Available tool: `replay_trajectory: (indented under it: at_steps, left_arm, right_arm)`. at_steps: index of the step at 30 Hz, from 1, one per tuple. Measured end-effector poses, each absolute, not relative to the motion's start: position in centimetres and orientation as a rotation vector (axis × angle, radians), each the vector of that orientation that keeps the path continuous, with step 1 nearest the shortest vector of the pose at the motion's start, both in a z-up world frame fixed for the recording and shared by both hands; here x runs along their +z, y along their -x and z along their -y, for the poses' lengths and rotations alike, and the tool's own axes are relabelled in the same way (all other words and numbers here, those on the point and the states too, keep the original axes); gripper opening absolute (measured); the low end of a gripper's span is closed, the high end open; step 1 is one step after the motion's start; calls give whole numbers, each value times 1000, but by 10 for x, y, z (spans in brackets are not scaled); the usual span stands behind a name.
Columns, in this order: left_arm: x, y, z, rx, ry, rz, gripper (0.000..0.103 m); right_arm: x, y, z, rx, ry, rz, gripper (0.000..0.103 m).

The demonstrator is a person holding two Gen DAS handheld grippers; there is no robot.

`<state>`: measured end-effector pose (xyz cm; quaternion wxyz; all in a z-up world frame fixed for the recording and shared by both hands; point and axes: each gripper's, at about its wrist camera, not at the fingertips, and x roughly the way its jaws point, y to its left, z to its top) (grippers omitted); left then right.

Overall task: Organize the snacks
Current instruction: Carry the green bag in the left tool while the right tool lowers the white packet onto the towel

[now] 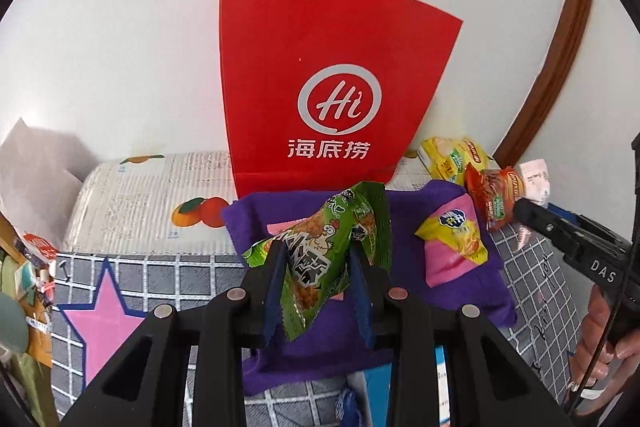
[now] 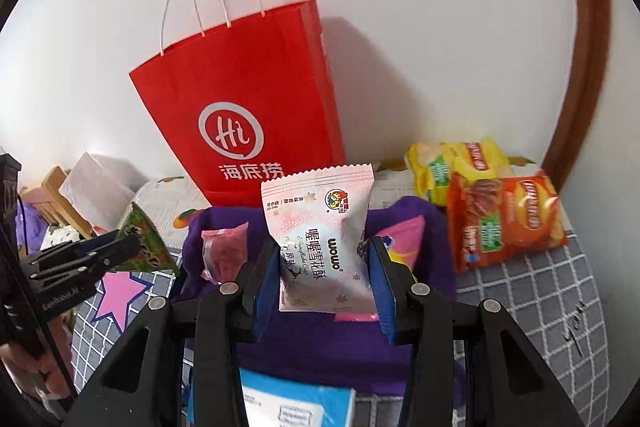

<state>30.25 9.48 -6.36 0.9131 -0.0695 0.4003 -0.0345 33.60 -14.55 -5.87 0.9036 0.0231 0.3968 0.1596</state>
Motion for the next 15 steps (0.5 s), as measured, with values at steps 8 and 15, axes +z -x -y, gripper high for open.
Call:
replay_trajectory:
  at_steps: [8,15]
  left_arm:
    - [-88,-322,-100,-60,151,-855,30]
    - [-103,-332,-103,-75,159,-898,30]
  right_arm:
    - [-92,-370,138,357,-69,-907,43]
    - [-121,-384,133,345,-13,-1003,43]
